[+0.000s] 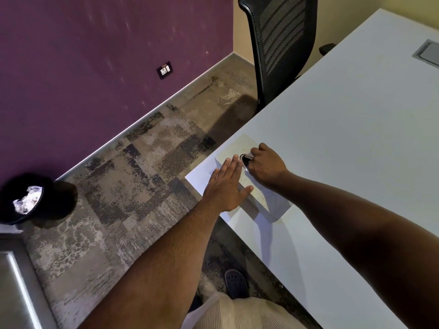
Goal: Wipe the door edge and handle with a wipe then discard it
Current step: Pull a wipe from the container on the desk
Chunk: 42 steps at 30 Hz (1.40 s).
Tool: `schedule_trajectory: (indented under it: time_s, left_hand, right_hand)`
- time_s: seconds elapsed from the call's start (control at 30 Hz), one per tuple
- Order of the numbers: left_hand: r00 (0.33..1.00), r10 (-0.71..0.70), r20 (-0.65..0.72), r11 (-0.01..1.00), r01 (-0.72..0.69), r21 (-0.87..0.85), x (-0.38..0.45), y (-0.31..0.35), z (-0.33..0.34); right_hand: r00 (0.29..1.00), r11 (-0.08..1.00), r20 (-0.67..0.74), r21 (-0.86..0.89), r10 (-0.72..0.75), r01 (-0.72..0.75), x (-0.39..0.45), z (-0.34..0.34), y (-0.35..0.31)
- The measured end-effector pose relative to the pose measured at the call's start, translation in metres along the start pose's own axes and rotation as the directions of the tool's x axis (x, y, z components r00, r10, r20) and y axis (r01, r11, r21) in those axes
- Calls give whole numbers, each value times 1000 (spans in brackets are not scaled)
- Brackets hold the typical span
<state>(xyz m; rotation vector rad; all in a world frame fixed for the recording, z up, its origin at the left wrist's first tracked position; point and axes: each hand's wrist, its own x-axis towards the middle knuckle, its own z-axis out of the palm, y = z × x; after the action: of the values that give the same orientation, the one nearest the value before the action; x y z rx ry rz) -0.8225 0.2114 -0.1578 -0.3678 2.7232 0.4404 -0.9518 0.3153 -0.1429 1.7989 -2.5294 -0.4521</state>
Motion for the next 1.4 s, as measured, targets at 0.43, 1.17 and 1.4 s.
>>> schedule_trajectory:
  time_s: [0.43,1.17,1.4]
  left_hand:
    - [1000,-9,-10,1000,9,-25,2,2,2]
    - [999,-19,34,998,21,-51,-1,4,-5]
    - [999,-22,36,998,24,-54,0,3,-4]
  right_hand:
    - [1000,998,3,-63,-22,23,3,3,1]
    - [961,961,-76,-108,-265,256,1,3,15]
    - [930,921,-36,-156,-367,358,2,-4,25]
